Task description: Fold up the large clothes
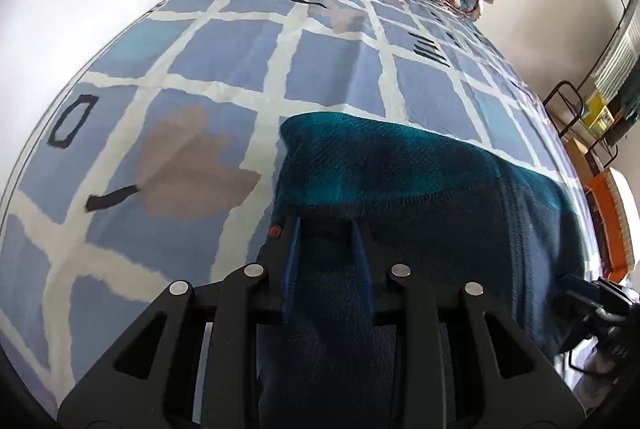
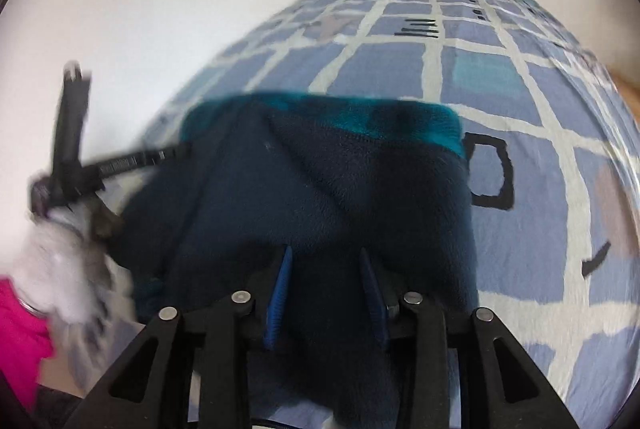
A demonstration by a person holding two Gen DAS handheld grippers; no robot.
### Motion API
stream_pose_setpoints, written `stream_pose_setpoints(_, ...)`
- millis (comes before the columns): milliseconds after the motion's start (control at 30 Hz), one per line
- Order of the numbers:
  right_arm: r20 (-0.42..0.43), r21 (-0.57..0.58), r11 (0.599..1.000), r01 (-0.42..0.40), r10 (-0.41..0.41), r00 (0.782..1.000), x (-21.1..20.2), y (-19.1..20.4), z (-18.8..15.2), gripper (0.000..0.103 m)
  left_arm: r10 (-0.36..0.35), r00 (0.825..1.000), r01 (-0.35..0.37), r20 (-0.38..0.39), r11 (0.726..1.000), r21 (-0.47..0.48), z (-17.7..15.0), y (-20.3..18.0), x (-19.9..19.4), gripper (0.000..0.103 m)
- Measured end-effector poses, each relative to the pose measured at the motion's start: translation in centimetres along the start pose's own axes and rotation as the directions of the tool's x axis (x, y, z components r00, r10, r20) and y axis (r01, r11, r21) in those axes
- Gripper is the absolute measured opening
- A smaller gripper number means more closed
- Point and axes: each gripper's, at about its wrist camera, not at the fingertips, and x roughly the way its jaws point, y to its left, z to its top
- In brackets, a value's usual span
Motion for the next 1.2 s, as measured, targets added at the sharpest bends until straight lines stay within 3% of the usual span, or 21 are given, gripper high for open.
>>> stream_pose_setpoints(100, 0.043, 0.047, 0.998, -0.039, 0.037, 0.998, -3.3, -1.0, -0.2, 0.036, -0.044, 0.999, 0.043, 0.025, 0.999, 0.013, -0.6, -0.1, -2.8, 0.029)
stream_pose_setpoints(233, 0.019, 0.069, 0.996, -0.058, 0.057, 0.998, -5.0, -1.4, -1.9, 0.036, -0.105, 0.994, 0.106, -0.016, 0.986, 0.132, -3.0, -2.1, -5.0, 0.029)
stream_pose_setpoints(333, -0.019, 0.069, 0.997, -0.036, 0.038, 0.999, -4.2, -1.0, -2.7, 0.036, -0.119, 0.99, 0.129, -0.075, 0.98, 0.152, -5.0, -3.1, -4.6, 0.029)
stream_pose_setpoints(433, -0.065, 0.071, 0.997, -0.023, 0.027, 0.998, -2.9, -0.7, -3.5, 0.036, -0.077, 0.991, 0.094, -0.11, 0.983, 0.157, -6.2, -2.5, -3.2, 0.029)
stream_pose_setpoints(533, -0.121, 0.069, 0.997, 0.016, -0.008, 0.993, -0.6, -0.8, -4.7, 0.037, -0.106, 0.987, 0.121, -0.124, 0.985, 0.12, -6.9, -1.5, -2.6, 0.029)
stream_pose_setpoints(667, -0.136, 0.032, 0.999, 0.019, -0.015, 0.991, -1.3, -0.2, -4.5, 0.038, -0.122, 0.984, 0.139, -0.126, 0.981, 0.135, -6.9, -1.1, -3.7, 0.029)
stream_pose_setpoints(767, -0.074, 0.05, 0.996, -0.08, 0.084, 0.994, -3.9, -1.1, -3.9, 0.04, -0.156, 0.982, 0.163, -0.102, 0.985, 0.058, -5.6, 1.0, -5.5, 0.042)
stream_pose_setpoints(833, 0.013, 0.074, 0.993, -0.097, 0.096, 0.995, -6.1, -2.4, -3.5, 0.05, -0.169, 0.984, 0.169, -0.062, 0.986, -0.002, -4.6, 2.8, -6.7, 0.064)
stream_pose_setpoints(867, 0.044, 0.094, 0.991, -0.091, 0.088, 0.995, -6.7, -3.1, -3.3, 0.064, -0.184, 0.982, 0.181, -0.044, 0.982, -0.052, -4.1, 4.1, -7.1, 0.076)
stream_pose_setpoints(900, 0.085, 0.131, 0.988, -0.086, 0.076, 0.994, -7.4, -4.1, -3.2, 0.075, -0.217, 0.976, 0.213, -0.032, 0.971, -0.111, -3.8, 5.4, -7.1, 0.077)
stream_pose_setpoints(933, 0.108, 0.177, 0.98, -0.092, 0.074, 0.991, -7.6, -5.3, -3.1, 0.077, -0.244, 0.969, 0.235, -0.034, 0.959, -0.159, -3.6, 6.3, -6.9, 0.077)
stream_pose_setpoints(1100, 0.085, 0.342, 0.926, -0.157, 0.136, 0.987, -5.4, -9.3, -3.6, 0.081, -0.391, 0.917, 0.337, -0.079, 0.866, -0.371, -3.6, 9.0, -3.7, 0.077)
stream_pose_setpoints(1200, 0.039, 0.374, 0.907, -0.192, 0.191, 0.981, -3.2, -9.9, -4.1, 0.082, -0.397, 0.91, 0.327, -0.122, 0.867, -0.376, -3.8, 8.2, -2.0, 0.077)
